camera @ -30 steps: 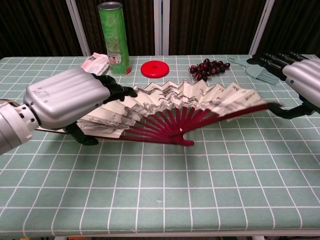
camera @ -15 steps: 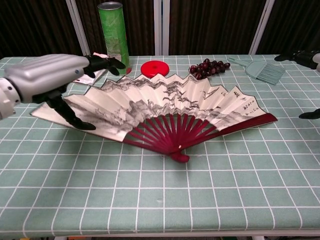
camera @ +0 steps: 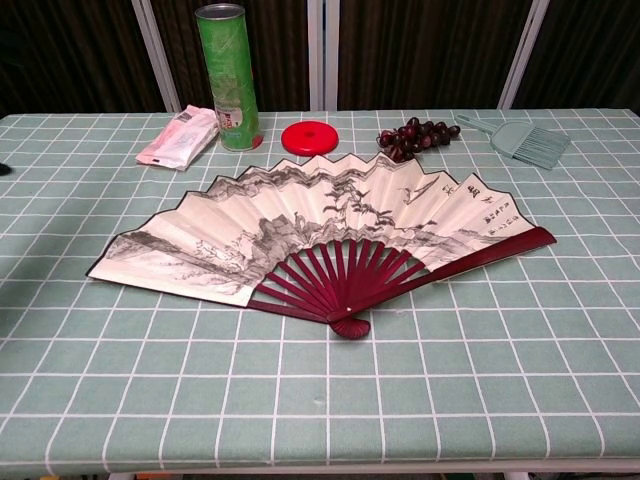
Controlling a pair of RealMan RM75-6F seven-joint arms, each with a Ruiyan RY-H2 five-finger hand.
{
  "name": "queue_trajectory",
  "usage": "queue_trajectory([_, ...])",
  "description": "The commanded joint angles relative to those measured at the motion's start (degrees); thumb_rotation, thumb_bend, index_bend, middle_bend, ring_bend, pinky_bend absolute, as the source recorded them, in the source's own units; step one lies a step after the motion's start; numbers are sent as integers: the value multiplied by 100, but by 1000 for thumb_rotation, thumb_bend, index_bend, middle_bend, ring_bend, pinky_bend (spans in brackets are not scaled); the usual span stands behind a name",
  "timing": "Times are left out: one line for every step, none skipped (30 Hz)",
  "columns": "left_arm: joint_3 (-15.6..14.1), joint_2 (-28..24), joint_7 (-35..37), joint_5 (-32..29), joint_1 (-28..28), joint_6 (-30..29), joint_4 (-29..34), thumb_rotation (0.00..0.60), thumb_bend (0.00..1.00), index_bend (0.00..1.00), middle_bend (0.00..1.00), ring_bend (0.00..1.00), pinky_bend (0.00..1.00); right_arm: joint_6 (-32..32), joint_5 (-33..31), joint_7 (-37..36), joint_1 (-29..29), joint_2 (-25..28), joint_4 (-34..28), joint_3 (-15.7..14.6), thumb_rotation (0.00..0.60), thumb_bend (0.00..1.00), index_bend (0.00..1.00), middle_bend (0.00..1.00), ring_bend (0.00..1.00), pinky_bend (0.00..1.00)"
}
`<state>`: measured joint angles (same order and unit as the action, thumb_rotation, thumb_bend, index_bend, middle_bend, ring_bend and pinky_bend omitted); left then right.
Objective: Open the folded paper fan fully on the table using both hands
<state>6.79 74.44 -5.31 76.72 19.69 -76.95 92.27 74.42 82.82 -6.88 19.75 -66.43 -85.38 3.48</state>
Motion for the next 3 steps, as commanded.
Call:
queue_trajectory([-246,-392,-310,-151,-717,-688,-246,600,0,123,154,72,177,447,186,-504,-383,280,-45,-90,600,169,0,74,0,0])
queue_trajectory([-325,-459,-344,-170,-871,-811,-207,600,0,124,157,73,177,520,200,-600,-462,308,-69,-114,600,169,0,75,0,0])
queue_trajectory([-394,-511,-374,-170,-975,-878,-177,600,0,124,158,73,177,565,212,-656,-515,321,-84,-133,600,169,0,75,0,0])
